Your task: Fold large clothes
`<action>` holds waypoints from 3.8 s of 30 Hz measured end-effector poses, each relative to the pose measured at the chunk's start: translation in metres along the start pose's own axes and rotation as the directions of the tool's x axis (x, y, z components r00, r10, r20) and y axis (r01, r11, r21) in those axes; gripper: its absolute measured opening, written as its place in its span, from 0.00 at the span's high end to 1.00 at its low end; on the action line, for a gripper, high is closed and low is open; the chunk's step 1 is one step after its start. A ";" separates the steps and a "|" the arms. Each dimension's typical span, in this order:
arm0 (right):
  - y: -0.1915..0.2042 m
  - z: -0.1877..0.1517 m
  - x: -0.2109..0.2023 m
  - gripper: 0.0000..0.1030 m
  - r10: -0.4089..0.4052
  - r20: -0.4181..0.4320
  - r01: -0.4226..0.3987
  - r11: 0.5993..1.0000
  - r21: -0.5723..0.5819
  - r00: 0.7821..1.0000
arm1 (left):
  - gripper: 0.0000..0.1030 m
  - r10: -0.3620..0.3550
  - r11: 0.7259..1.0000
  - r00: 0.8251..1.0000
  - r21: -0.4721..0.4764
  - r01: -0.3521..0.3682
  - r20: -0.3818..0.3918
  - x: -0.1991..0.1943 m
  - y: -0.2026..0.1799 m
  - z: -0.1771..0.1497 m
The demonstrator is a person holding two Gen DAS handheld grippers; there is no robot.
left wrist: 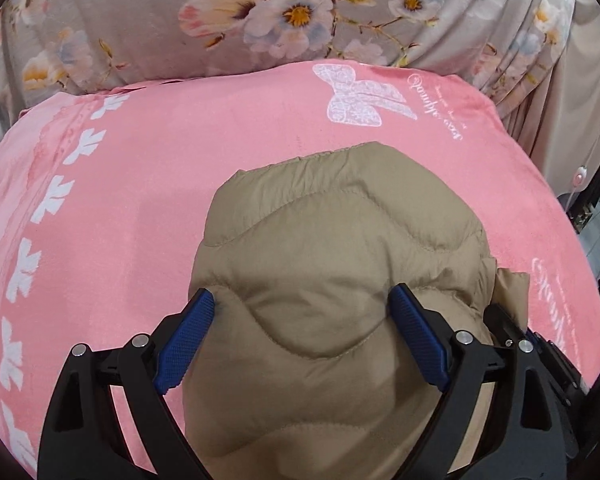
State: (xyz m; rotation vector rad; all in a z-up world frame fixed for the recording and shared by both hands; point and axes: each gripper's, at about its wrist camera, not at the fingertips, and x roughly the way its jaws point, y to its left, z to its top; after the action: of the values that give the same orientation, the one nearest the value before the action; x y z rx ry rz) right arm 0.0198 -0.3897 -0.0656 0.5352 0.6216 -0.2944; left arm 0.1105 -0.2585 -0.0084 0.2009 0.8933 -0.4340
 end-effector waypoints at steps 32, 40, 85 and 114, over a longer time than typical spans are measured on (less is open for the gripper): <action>-0.017 -0.012 0.052 0.84 0.035 -0.079 -0.029 0.997 0.069 0.996 | 0.04 0.149 0.986 0.985 0.069 -0.155 0.089 0.058 -0.029 -0.019; -0.016 -0.011 0.053 0.84 0.027 -0.082 -0.021 0.998 0.065 0.996 | 0.04 0.168 0.981 0.979 0.075 -0.177 0.113 0.061 -0.032 -0.022; -0.104 -0.030 -0.012 0.34 0.160 -0.337 -0.046 0.945 0.323 0.928 | 0.05 -0.387 0.866 0.915 -0.387 0.318 -0.113 0.034 0.111 -0.060; -0.035 0.059 -0.055 0.84 0.357 -0.025 -0.356 0.934 0.032 0.934 | 0.48 -0.430 0.898 0.871 0.009 0.441 0.238 -0.062 0.180 0.037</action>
State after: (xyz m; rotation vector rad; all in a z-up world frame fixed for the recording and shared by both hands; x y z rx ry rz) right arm -0.0092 -0.4453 -0.0048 0.6678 0.5383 0.0493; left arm 0.1829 -0.0931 0.0611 -0.1006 0.7098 -0.8407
